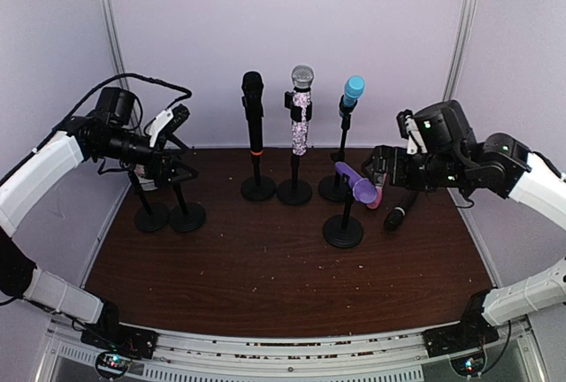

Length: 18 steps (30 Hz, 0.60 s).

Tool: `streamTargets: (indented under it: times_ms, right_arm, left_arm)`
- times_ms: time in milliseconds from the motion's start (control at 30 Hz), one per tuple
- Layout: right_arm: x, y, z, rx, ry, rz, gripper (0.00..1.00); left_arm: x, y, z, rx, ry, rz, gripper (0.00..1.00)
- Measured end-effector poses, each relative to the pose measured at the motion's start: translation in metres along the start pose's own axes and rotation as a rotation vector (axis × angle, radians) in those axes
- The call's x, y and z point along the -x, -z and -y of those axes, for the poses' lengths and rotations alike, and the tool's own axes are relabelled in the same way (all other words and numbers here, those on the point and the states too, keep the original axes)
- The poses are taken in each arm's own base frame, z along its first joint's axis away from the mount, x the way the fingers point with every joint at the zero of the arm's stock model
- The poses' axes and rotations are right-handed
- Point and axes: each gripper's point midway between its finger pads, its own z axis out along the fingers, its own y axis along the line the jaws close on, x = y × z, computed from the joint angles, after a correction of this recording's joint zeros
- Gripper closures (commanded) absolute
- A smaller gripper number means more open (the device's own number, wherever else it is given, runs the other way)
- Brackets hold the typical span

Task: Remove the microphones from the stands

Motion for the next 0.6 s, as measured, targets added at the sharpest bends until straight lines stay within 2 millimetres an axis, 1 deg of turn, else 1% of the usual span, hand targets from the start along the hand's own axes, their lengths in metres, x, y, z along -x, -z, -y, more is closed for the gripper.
streamTargets:
  times_ms: [133, 233, 267, 367, 433, 500, 600]
  right_arm:
    - [-0.016, -0.016, -0.030, -0.014, 0.088, -0.085, 0.03]
    - [-0.031, -0.030, -0.037, -0.081, 0.158, -0.136, 0.04]
    - [-0.035, -0.034, -0.036, -0.104, 0.178, -0.149, 0.05]
    - [-0.046, -0.045, -0.026, -0.203, 0.236, -0.183, 0.08]
    - [-0.050, -0.050, -0.019, -0.259, 0.264, -0.197, 0.13]
    - [-0.052, -0.053, -0.014, -0.300, 0.286, -0.206, 0.19]
    - [-0.052, -0.053, -0.009, -0.329, 0.302, -0.202, 0.35]
  left_arm:
    - [-0.002, -0.009, 0.008, -0.027, -0.007, -0.017, 0.02]
    - [-0.006, -0.012, 0.009, -0.029, -0.005, -0.028, 0.02]
    - [-0.007, -0.013, 0.009, -0.029, -0.003, -0.030, 0.02]
    - [-0.008, -0.015, 0.009, -0.030, -0.002, -0.036, 0.02]
    - [-0.009, -0.015, 0.009, -0.030, -0.001, -0.038, 0.02]
    - [-0.010, -0.015, 0.009, -0.029, -0.001, -0.039, 0.02]
    - [-0.011, -0.017, 0.009, -0.031, 0.000, -0.040, 0.02]
